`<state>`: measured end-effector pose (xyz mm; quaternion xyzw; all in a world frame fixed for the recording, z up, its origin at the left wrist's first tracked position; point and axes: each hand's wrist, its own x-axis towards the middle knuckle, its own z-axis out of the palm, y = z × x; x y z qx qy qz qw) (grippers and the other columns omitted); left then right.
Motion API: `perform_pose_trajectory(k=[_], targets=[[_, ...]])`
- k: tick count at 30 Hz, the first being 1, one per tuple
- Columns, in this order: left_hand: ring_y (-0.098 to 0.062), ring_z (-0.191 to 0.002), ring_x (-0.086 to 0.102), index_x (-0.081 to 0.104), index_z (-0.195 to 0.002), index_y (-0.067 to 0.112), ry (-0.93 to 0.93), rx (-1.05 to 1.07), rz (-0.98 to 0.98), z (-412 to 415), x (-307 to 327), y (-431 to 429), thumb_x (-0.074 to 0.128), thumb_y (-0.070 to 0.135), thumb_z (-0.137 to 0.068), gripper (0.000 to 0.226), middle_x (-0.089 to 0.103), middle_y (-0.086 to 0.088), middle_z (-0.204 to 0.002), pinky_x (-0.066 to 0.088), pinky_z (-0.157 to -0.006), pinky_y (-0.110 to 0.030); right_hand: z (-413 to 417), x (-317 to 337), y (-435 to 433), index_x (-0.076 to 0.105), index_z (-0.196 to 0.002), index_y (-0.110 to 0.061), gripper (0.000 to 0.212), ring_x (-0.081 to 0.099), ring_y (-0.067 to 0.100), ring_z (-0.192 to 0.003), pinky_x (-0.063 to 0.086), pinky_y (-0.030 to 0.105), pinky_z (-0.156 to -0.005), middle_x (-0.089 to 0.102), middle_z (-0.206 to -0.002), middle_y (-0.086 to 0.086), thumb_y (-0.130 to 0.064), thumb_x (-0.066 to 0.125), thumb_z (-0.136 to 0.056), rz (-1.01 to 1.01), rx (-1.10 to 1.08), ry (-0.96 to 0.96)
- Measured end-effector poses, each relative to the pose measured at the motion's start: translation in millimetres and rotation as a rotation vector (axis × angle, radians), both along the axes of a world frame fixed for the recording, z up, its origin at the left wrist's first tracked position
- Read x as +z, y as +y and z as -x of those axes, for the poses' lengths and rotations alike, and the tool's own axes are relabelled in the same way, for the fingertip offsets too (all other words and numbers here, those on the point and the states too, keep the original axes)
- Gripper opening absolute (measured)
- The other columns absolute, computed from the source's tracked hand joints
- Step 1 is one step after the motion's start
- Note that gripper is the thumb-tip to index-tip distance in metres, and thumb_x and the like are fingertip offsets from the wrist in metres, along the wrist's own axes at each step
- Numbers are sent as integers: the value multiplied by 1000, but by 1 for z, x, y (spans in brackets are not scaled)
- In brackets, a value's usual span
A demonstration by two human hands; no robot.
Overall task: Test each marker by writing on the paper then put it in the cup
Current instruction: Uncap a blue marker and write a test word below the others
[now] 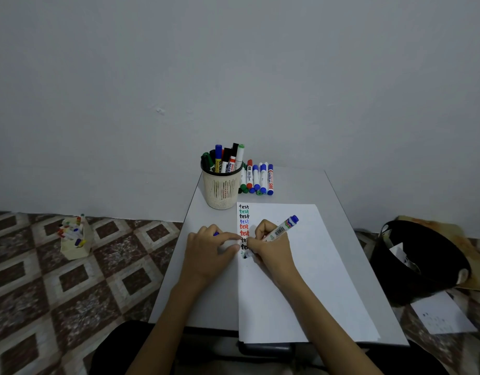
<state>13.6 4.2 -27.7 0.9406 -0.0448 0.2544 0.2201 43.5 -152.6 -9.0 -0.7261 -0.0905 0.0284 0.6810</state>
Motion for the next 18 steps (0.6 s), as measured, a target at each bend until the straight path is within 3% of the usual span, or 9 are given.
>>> perform_pose_trajectory(k=[3,6,11,15,18], targets=[[-17,-62,51,73,-95,31,-11,-5,5,0,0,0,48,50,-78,36,56,0,-67,32,-52,-30,0,-2,0,43,-64,-8,33,55,3,-55,50,21,-56,54,-51,-10,15,64,-75,19,10,-22],[-17,-60,50,73,-94,29,-11,-11,11,0,0,-1,48,50,-78,36,55,0,-65,32,-52,-29,1,-3,1,46,-63,-10,29,56,17,-62,51,29,-59,56,-59,6,7,68,-70,-4,34,-33],[-16,-58,49,74,-92,27,-19,-12,-18,0,0,0,48,48,-77,37,56,-2,-64,22,-50,-20,3,-3,4,47,-60,-12,23,55,27,-66,52,33,-61,56,-72,29,-3,67,-62,31,40,-38],[-11,-62,42,73,-94,28,-11,-3,-6,-1,-2,-1,46,51,-78,38,56,-1,-66,27,-54,-27,2,-4,5,45,-61,-12,24,56,24,-68,55,30,-64,56,-70,25,-1,66,-63,70,45,-73],[-14,-60,46,73,-93,29,-5,2,-13,-2,-2,0,46,51,-78,39,56,-1,-65,29,-53,-28,0,-4,3,43,-61,-12,30,52,15,-61,49,20,-55,53,-57,4,7,64,-69,27,40,-66]])
